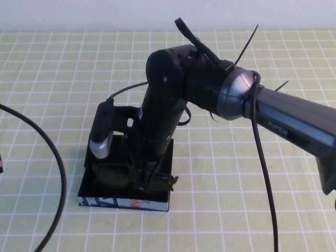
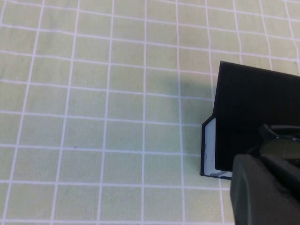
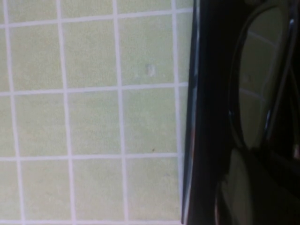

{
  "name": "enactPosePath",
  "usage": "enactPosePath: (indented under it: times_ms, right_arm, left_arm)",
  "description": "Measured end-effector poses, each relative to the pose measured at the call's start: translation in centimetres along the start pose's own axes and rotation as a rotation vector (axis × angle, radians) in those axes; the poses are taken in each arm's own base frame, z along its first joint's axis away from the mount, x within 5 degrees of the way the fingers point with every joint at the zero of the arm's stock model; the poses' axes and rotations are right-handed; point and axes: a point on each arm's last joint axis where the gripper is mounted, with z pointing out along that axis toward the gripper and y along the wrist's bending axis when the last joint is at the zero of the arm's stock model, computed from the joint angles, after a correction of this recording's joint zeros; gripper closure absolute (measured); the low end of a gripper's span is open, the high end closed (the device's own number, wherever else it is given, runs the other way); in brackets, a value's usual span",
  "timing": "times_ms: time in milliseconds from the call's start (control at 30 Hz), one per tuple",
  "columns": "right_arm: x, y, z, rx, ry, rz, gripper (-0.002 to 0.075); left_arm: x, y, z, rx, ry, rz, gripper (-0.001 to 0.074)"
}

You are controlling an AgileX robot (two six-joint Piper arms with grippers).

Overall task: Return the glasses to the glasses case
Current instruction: Place the glasses in the glasses case

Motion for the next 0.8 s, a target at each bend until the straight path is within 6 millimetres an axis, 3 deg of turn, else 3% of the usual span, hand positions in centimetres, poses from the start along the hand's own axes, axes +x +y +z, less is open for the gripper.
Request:
enactPosePath:
  times_ms: [800]
  right_arm:
    - [-0.7, -0.3, 1.2, -0.020, -0.065, 0.006, 0.0724]
  left_arm:
    - [0.0, 0.0, 0.0, 0.000, 0.002, 0.000, 0.0738]
